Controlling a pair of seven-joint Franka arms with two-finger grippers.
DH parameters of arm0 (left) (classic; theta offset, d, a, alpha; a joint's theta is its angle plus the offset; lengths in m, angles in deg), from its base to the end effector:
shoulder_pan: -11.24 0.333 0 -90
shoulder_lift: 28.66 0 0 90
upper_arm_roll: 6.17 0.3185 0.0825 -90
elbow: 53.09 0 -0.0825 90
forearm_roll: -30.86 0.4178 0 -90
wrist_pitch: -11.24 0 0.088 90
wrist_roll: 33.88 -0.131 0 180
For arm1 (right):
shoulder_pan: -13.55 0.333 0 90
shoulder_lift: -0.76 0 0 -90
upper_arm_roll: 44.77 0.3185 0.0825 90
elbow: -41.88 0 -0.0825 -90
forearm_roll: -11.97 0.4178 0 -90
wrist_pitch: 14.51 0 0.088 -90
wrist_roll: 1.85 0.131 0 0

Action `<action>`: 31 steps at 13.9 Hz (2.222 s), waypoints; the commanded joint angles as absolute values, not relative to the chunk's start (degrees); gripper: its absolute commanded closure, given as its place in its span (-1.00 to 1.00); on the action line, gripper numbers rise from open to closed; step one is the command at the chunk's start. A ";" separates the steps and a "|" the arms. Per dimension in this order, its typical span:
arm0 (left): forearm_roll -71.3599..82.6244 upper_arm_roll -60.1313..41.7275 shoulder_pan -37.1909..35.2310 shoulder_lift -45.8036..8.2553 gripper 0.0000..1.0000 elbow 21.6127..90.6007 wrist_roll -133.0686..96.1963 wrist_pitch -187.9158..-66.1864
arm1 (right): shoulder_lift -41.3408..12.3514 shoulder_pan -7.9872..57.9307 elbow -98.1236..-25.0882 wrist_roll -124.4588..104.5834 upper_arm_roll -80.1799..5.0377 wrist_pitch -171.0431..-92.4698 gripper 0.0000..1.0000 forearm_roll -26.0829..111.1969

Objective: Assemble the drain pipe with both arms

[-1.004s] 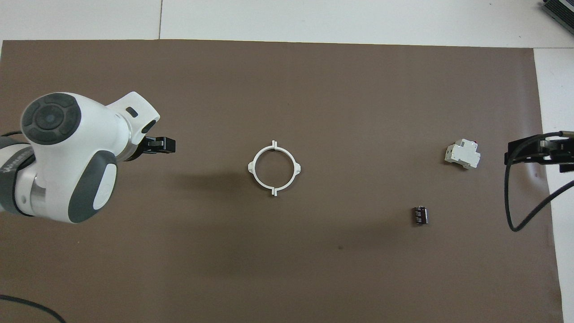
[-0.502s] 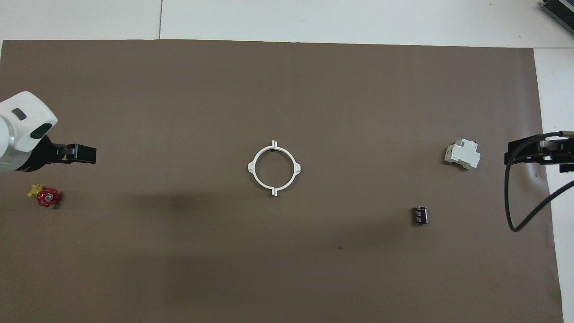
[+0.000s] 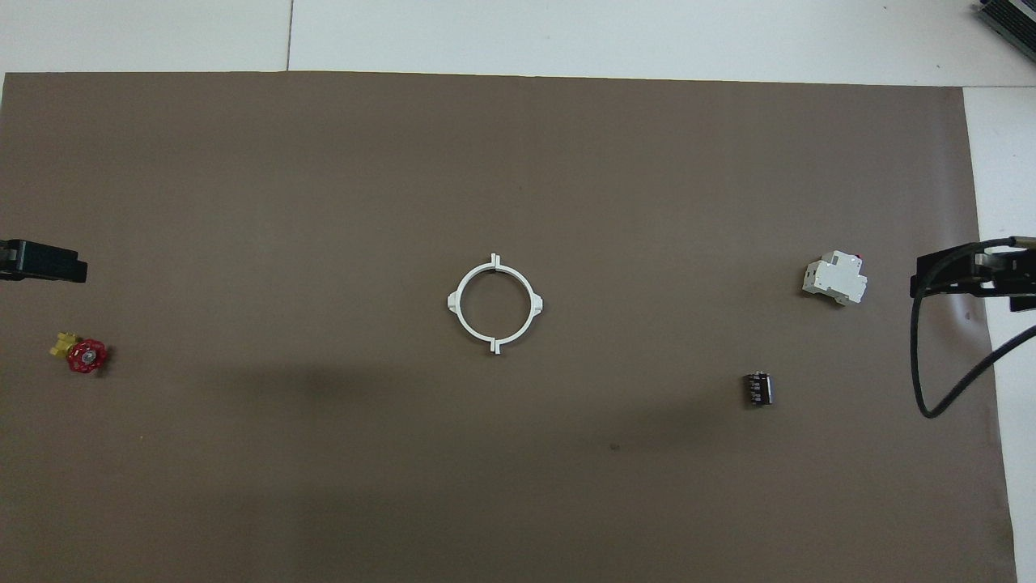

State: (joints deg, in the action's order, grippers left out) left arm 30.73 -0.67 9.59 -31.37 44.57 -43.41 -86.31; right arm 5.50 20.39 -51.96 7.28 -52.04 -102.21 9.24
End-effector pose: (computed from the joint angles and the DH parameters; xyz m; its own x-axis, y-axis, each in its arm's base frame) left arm 0.5832 0.0400 0.5742 0.9941 -0.0986 0.0456 -0.0987 -0.9951 -0.0008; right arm 0.5572 -0.0133 0.6129 0.9857 -0.1672 -0.0189 -0.1663 -0.9852 0.0407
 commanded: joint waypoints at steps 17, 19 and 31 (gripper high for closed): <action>29.63 -1.87 9.92 -27.87 -1.00 31.28 -43.99 -72.16 | 6.12 20.40 -52.25 5.88 -52.33 -101.70 -1.00 9.42; 29.71 -1.43 10.53 -27.95 -1.00 31.28 -44.07 -72.16 | 6.12 20.40 -52.25 5.88 -52.33 -101.70 -1.00 9.42; 30.42 -2.74 9.65 -27.78 -1.00 30.58 -43.81 -70.41 | 6.12 20.40 -52.16 5.88 -52.33 -101.70 -1.00 9.42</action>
